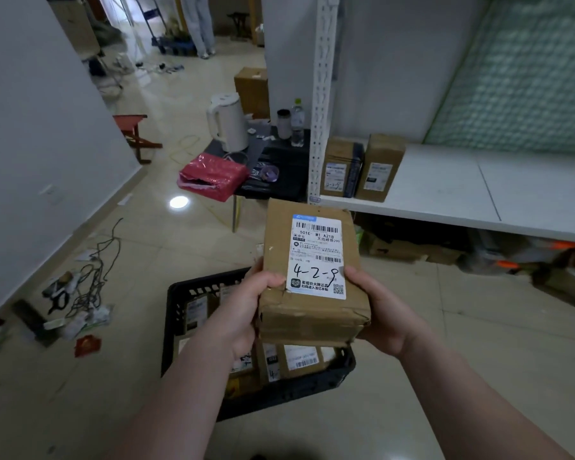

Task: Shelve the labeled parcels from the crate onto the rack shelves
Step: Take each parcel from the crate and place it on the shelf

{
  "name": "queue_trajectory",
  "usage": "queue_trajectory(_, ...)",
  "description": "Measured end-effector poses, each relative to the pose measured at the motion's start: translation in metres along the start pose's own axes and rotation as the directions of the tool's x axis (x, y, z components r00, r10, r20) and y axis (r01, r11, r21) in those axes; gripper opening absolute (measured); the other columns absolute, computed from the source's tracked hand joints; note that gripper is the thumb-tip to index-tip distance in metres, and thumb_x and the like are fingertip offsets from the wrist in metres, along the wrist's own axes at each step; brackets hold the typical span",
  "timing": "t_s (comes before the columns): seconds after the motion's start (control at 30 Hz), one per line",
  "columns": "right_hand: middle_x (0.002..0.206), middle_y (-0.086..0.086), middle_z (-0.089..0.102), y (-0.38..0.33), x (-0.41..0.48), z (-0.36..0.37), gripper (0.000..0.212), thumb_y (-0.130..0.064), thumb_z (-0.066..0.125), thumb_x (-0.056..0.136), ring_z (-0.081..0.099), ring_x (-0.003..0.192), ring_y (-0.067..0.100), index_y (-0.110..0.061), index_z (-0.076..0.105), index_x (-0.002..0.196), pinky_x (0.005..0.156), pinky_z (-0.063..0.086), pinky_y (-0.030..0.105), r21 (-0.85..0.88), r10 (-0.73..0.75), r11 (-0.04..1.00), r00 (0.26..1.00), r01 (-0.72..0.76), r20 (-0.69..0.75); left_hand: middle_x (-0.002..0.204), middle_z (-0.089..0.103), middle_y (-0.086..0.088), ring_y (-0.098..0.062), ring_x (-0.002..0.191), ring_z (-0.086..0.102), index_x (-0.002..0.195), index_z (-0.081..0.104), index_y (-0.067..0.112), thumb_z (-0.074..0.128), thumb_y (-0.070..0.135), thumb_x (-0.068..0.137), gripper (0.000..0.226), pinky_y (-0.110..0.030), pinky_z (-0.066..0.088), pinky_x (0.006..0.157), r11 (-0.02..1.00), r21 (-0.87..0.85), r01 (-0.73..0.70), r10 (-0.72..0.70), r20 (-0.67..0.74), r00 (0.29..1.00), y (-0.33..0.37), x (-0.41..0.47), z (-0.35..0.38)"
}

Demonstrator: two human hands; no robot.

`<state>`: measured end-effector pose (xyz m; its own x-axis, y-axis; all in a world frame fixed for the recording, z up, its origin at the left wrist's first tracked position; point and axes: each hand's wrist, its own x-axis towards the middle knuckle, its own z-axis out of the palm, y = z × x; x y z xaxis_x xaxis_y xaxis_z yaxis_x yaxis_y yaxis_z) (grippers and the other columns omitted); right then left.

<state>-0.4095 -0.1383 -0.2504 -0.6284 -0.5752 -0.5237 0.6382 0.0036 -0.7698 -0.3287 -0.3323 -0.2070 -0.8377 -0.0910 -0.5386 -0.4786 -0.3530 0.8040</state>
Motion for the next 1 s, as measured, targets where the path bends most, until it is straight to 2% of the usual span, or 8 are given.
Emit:
queue_trajectory(0.23, 0.113, 0.002, 0.073, -0.032, -0.059, -0.09, 0.061, -0.052, 0.058, 0.077, 0.072, 0.082, 0.014, -0.023, 0.059, 0.13, 0.06, 0.054, 0.026, 0.006, 0.01, 1.0, 0.999, -0.01, -0.053, 0.108, 0.072, -0.007, -0.026, 0.093, 0.071, 0.136, 0.046, 0.028, 0.057, 0.019, 0.082, 0.055, -0.036, 0.053, 0.069, 1.0, 0.025, -0.011, 0.009, 0.072, 0.997, -0.008, 0.019, 0.106)
queue_trajectory(0.37, 0.121, 0.001, 0.07, -0.055, -0.085, -0.143, 0.07, -0.054, 0.067, 0.074, 0.069, 0.094, 0.019, -0.027, 0.052, 0.137, 0.058, 0.053, 0.027, -0.012, -0.075, 0.997, 0.99, 0.074, -0.117, 0.111, 0.071, -0.009, -0.026, 0.094, 0.07, 0.134, 0.05, 0.022, 0.061, 0.018, 0.07, 0.065, -0.033, 0.054, 0.067, 1.0, 0.011, -0.026, 0.025, 0.099, 0.995, -0.006, 0.031, 0.168)
queue_trajectory(0.5, 0.125, 0.003, 0.068, -0.093, -0.107, -0.181, 0.07, -0.05, 0.071, 0.075, 0.066, 0.102, 0.025, -0.027, 0.049, 0.138, 0.057, 0.053, 0.028, -0.01, -0.198, 0.98, 0.969, 0.198, -0.148, 0.107, 0.073, -0.006, -0.017, 0.082, 0.072, 0.131, 0.053, 0.024, 0.054, 0.016, 0.089, 0.043, -0.025, 0.054, 0.056, 0.993, 0.006, -0.118, 0.116, 0.131, 0.985, 0.01, 0.037, 0.222)
queue_trajectory(0.6, 0.122, 0.003, 0.07, -0.127, -0.118, -0.194, 0.07, -0.05, 0.071, 0.07, 0.067, 0.093, 0.021, -0.028, 0.052, 0.135, 0.053, 0.052, 0.026, -0.032, -0.288, 0.958, 0.944, 0.286, -0.16, 0.103, 0.074, 0.006, -0.007, 0.084, 0.071, 0.124, 0.056, 0.035, 0.056, 0.028, 0.092, 0.033, -0.025, 0.052, 0.065, 0.963, 0.121, -0.24, 0.222, 0.14, 0.965, 0.034, 0.038, 0.252)
queue_trajectory(0.67, 0.121, 0.001, 0.07, -0.15, -0.12, -0.2, 0.066, -0.05, 0.073, 0.072, 0.067, 0.1, 0.024, -0.032, 0.052, 0.133, 0.063, 0.055, 0.033, -0.069, -0.353, 0.936, 0.92, 0.346, -0.169, 0.103, 0.073, 0.012, -0.005, 0.089, 0.07, 0.117, 0.058, 0.039, 0.057, 0.034, 0.091, 0.027, -0.03, 0.05, 0.078, 0.92, 0.207, -0.332, 0.306, 0.145, 0.941, 0.054, 0.038, 0.267)
queue_trajectory(0.73, 0.121, 0.001, 0.07, -0.172, -0.118, -0.207, 0.068, -0.053, 0.072, 0.07, 0.066, 0.108, 0.027, -0.034, 0.052, 0.132, 0.083, 0.057, 0.048, -0.078, -0.416, 0.909, 0.89, 0.409, -0.185, 0.103, 0.073, 0.015, -0.003, 0.092, 0.068, 0.11, 0.059, 0.041, 0.057, 0.035, 0.091, 0.019, -0.03, 0.049, 0.084, 0.871, 0.262, -0.416, 0.385, 0.162, 0.909, 0.076, 0.039, 0.28)
queue_trajectory(0.8, 0.123, 0.002, 0.069, -0.195, -0.117, -0.214, 0.073, -0.052, 0.076, 0.067, 0.066, 0.112, 0.03, -0.034, 0.05, 0.133, 0.098, 0.049, 0.057, -0.064, -0.47, 0.882, 0.862, 0.467, -0.192, 0.106, 0.072, 0.016, -0.004, 0.097, 0.067, 0.113, 0.057, 0.042, 0.057, 0.036, 0.092, 0.022, -0.03, 0.048, 0.089, 0.817, 0.31, -0.487, 0.45, 0.185, 0.874, 0.098, 0.043, 0.291)
queue_trajectory(1.0, 0.124, 0.003, 0.069, -0.271, -0.101, -0.223, 0.077, -0.046, 0.074, 0.066, 0.065, 0.115, 0.027, -0.022, 0.051, 0.135, 0.106, 0.043, 0.051, -0.109, -0.644, 0.765, 0.751, 0.635, -0.145, 0.12, 0.065, 0.014, -0.008, 0.109, 0.062, 0.116, 0.056, 0.045, 0.056, 0.037, 0.094, 0.023, -0.04, 0.046, 0.102, 0.638, 0.446, -0.628, 0.589, 0.243, 0.771, 0.16, 0.076, 0.318)
